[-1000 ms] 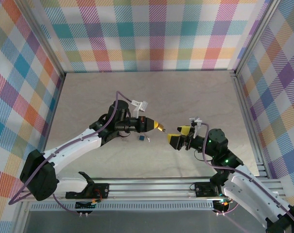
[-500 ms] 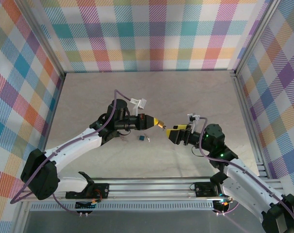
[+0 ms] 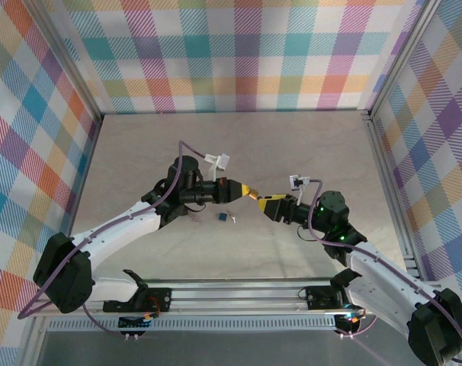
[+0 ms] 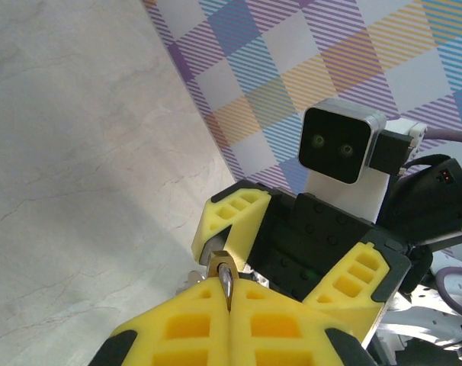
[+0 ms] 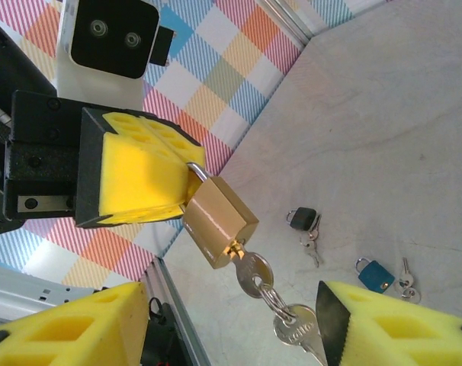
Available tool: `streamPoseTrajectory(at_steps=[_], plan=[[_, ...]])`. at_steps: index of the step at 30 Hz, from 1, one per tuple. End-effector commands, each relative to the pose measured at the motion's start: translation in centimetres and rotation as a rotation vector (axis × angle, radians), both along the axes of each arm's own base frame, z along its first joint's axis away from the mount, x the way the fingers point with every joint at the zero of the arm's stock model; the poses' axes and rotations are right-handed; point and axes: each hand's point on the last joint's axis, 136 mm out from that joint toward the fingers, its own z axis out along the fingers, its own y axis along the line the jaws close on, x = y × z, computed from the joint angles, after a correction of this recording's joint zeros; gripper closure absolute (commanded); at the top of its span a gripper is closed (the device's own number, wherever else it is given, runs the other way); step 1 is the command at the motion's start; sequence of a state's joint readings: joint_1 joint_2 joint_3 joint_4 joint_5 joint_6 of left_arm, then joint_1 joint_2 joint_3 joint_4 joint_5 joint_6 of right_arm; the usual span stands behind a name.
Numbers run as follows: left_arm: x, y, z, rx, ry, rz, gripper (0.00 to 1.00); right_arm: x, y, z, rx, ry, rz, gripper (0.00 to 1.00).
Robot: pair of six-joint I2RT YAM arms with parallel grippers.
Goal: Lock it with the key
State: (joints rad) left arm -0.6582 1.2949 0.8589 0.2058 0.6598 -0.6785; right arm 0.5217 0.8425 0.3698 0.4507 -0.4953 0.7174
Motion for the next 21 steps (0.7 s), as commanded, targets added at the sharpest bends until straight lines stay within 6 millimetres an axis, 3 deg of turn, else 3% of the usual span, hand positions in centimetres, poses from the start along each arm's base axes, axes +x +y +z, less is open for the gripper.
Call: streamPoseTrajectory(at_steps=[1, 21], plan=[[0.03, -0.08, 0.42, -0.039, -0.009, -0.017, 1.0, -0.08, 0.2, 1.45, 0.038, -0.058, 0.024, 0.43], [0.16, -0.15, 0.79, -0.091, 0.007, -0.027, 1.0, -0.06, 0.67, 1.08, 0.046, -0.078, 0.054, 0.59]])
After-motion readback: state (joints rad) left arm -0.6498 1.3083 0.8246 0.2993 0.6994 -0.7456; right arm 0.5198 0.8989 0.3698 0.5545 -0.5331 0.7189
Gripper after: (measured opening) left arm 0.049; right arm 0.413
